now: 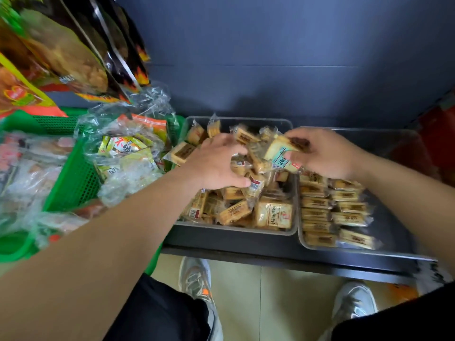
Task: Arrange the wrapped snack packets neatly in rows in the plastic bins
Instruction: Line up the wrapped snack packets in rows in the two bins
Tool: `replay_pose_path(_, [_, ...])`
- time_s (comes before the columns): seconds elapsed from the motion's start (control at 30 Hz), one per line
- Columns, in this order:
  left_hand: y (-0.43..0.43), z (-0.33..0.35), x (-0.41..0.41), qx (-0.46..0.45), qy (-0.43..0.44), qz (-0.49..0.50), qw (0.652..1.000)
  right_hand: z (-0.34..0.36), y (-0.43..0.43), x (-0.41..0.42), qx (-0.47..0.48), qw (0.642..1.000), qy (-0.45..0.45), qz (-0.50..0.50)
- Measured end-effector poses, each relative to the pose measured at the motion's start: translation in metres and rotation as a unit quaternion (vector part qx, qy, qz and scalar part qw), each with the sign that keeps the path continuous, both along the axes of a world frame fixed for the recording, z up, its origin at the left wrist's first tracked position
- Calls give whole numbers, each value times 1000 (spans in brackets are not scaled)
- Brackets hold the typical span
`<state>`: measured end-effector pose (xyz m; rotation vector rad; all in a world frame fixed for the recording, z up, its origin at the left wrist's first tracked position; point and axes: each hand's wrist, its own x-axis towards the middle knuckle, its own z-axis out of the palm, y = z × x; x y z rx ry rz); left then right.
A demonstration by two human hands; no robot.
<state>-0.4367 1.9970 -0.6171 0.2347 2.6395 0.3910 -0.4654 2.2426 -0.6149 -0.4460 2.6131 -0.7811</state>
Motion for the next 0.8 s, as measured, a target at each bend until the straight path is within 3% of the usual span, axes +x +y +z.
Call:
replay_pose_path(0.1, [8,0,-1,-7,27,-33,999,2,17,-5,-4,999,19,-47])
replay_pose_path(0.2, [8,-3,7,4,-8,-74,997,-4,19,-11,-34,991,83,-99])
replay_pose_path(0.37, [-5,7,2,77,-81,-45,993,-23,-23,1,-20,989,143,-5])
replay_pose_path(0.57, [-17,13,-16,130,21,99,986,-28,-31,10,-34,997,72,22])
replay_pose_path(0.7, [-1,3,-11,84,-66,30,994,-34,-28,10,-36,998,45,26])
replay_pose_path(0.8, [-7,-7,-9,41,-73,19,996,-33,-8,-3,-51,998,23,-34])
